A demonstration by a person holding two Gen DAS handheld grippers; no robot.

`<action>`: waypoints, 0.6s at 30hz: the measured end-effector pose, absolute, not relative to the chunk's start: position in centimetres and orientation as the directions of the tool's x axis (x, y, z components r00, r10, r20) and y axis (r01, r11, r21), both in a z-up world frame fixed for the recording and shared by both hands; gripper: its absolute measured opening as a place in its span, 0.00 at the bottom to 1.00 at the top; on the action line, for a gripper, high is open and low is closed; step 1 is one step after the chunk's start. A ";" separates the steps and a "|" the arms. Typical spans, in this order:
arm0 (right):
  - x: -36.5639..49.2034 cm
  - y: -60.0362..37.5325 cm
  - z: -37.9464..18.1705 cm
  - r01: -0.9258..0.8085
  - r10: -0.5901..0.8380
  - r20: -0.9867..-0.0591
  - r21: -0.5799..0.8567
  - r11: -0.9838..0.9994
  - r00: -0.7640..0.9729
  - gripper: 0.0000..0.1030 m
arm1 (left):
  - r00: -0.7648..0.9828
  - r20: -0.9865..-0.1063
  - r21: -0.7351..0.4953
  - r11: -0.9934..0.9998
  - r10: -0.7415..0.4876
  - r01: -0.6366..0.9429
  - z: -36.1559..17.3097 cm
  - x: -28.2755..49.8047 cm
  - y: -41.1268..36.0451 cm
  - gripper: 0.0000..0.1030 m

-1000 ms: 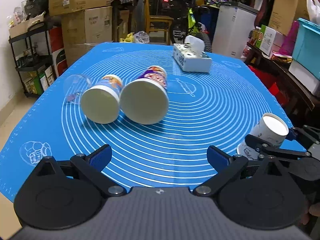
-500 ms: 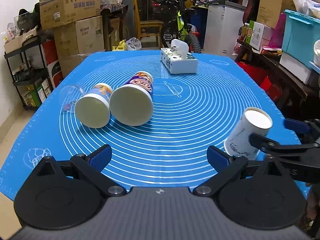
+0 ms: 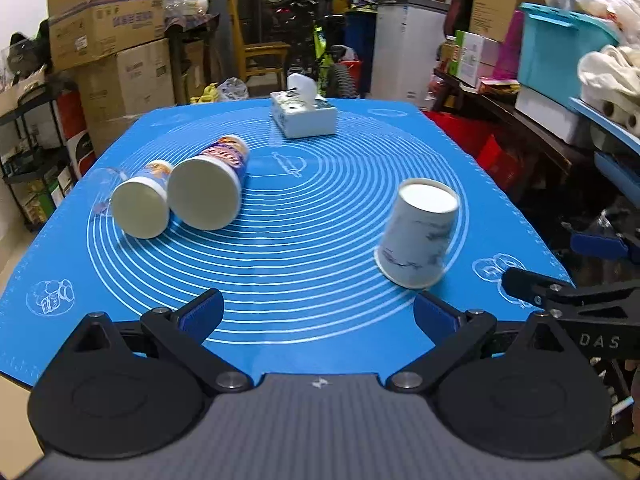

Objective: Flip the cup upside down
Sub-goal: 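Open the right gripper and withdraw it from the cup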

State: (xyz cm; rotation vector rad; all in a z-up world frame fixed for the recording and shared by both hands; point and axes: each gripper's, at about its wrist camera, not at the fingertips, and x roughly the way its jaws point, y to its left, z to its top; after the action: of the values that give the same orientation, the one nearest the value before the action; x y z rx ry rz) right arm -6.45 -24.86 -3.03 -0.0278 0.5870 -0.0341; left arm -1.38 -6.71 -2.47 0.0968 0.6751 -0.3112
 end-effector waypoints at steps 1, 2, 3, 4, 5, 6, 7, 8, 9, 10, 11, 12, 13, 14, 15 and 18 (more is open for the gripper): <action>-6.6 -24.9 -3.0 0.024 -0.039 -0.557 -0.035 0.999 0.829 0.92 | 0.738 -0.626 -0.007 0.948 -0.252 0.318 -2.5 -1.6 -6.9 0.97; -6.7 -25.0 -2.9 0.023 -0.038 -0.560 -0.034 0.999 0.828 0.92 | 0.739 -0.624 -0.003 0.947 -0.254 0.322 -2.4 -1.9 -7.0 0.97; -6.9 -25.0 -2.9 0.023 -0.036 -0.562 -0.031 0.999 0.827 0.92 | 0.738 -0.624 -0.002 0.946 -0.255 0.325 -2.5 -2.1 -7.1 0.97; -7.0 -25.0 -2.8 0.022 -0.034 -0.563 -0.028 0.999 0.825 0.92 | 0.737 -0.625 -0.003 0.945 -0.257 0.327 -2.5 -2.2 -7.2 0.97; -7.2 -25.1 -2.8 0.021 -0.030 -0.565 -0.023 1.000 0.824 0.92 | 0.736 -0.626 -0.003 0.944 -0.259 0.329 -2.5 -2.4 -7.3 0.97; -7.3 -25.1 -2.7 0.021 -0.028 -0.568 -0.019 1.000 0.823 0.92 | 0.736 -0.626 -0.002 0.944 -0.259 0.331 -2.5 -2.6 -7.3 0.97; -7.4 -25.2 -2.7 0.020 -0.027 -0.570 -0.018 1.000 0.822 0.92 | 0.735 -0.626 0.000 0.943 -0.260 0.333 -2.5 -2.7 -7.4 0.97; -7.6 -25.2 -2.7 0.019 -0.026 -0.572 -0.018 1.000 0.820 0.92 | 0.735 -0.626 0.002 0.942 -0.261 0.337 -2.5 -2.9 -7.4 0.97; -7.6 -25.2 -2.7 0.018 -0.025 -0.574 -0.018 1.000 0.819 0.92 | 0.734 -0.626 0.003 0.941 -0.263 0.339 -2.5 -3.0 -7.4 0.97; -7.7 -25.1 -2.7 0.017 -0.025 -0.575 -0.018 1.000 0.817 0.92 | 0.734 -0.625 0.003 0.940 -0.264 0.341 -2.5 -3.2 -7.5 0.97; -7.8 -25.1 -2.6 0.016 -0.024 -0.577 -0.019 1.000 0.816 0.92 | 0.734 -0.625 0.003 0.940 -0.265 0.342 -2.5 -3.3 -7.6 0.97; -7.8 -25.1 -2.6 0.015 -0.024 -0.579 -0.019 1.000 0.815 0.92 | 0.734 -0.625 0.003 0.939 -0.266 0.344 -2.5 -3.4 -7.6 0.97; -7.8 -25.1 -2.5 0.015 -0.024 -0.580 -0.020 1.000 0.814 0.92 | 0.734 -0.625 0.004 0.939 -0.267 0.345 -2.5 -3.4 -7.7 0.97; -7.9 -25.1 -2.5 0.015 -0.024 -0.582 -0.021 1.000 0.813 0.92 | 0.734 -0.624 0.004 0.938 -0.268 0.346 -2.5 -3.5 -7.8 0.97; -7.9 -25.1 -2.5 0.014 -0.023 -0.583 -0.020 1.000 0.812 0.92 | 0.734 -0.624 0.004 0.938 -0.268 0.347 -2.5 -3.6 -7.8 0.97; -8.0 -25.2 -2.4 0.014 -0.023 -0.586 -0.019 1.000 0.810 0.92 | 0.733 -0.624 0.006 0.936 -0.272 0.352 -2.4 -3.7 -7.9 0.97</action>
State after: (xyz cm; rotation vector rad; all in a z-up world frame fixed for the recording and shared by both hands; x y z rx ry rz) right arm -7.97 -25.16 -2.44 -0.0135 0.6260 -0.0198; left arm -3.73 -7.85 -2.41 0.1274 0.6653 -0.3442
